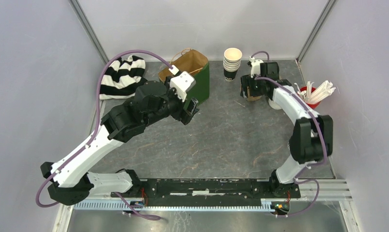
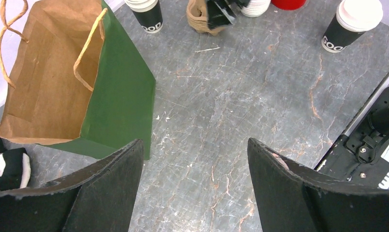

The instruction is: Pack the takeout coffee

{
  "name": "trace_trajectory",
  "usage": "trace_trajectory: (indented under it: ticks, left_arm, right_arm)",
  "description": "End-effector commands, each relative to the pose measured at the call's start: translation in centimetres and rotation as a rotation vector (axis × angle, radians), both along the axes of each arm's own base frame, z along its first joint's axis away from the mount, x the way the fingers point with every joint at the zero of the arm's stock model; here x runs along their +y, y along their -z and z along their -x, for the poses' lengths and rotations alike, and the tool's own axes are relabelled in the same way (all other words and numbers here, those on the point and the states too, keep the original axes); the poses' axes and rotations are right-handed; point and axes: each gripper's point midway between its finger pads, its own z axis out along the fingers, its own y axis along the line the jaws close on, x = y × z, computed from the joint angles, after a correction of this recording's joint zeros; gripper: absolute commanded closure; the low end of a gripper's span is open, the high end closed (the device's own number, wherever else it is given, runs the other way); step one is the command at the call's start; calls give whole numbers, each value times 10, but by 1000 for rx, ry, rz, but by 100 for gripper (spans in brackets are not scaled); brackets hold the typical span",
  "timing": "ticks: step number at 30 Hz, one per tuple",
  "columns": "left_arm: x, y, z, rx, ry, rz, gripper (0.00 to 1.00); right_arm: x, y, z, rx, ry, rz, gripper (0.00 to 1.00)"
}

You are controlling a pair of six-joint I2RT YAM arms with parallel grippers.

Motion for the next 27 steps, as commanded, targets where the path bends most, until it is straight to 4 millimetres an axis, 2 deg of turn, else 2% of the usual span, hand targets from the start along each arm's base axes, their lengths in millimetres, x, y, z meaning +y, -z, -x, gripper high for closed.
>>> trace_trajectory:
  ticks: [1, 4, 8, 10, 13, 15, 17, 20, 27]
  left_arm:
    - [-3, -16, 1, -40, 27, 3, 15]
    - [-5, -15, 1, -30, 32, -1, 15]
    - [-8, -13, -2, -23, 29, -8, 15]
    - [-9, -13, -3, -23, 30, -11, 15]
    - [-11, -13, -5, -23, 26, -14, 15]
    - [-11, -11, -5, -21, 26, -18, 15]
    - [-12, -10, -6, -26, 28, -20, 15]
    - [-11, -12, -7, -38, 28, -20, 14]
    - [-10, -9, -9, -44, 18, -27, 13]
  right_arm:
    - [17, -29, -53, -116, -80, -88, 24]
    - [16, -29, -67, -105, -74, -121, 24]
    - [4, -26, -68, -81, -35, -73, 24]
    - [-25, -24, -59, -29, 67, 46, 26]
    - [-68, -25, -37, 34, 195, 242, 36]
    - [-86, -25, -22, 43, 232, 318, 39]
    - [-95, -21, -13, 38, 250, 336, 40]
    - [-103, -16, -10, 48, 266, 315, 40]
    - [-95, -20, -19, 37, 227, 281, 40]
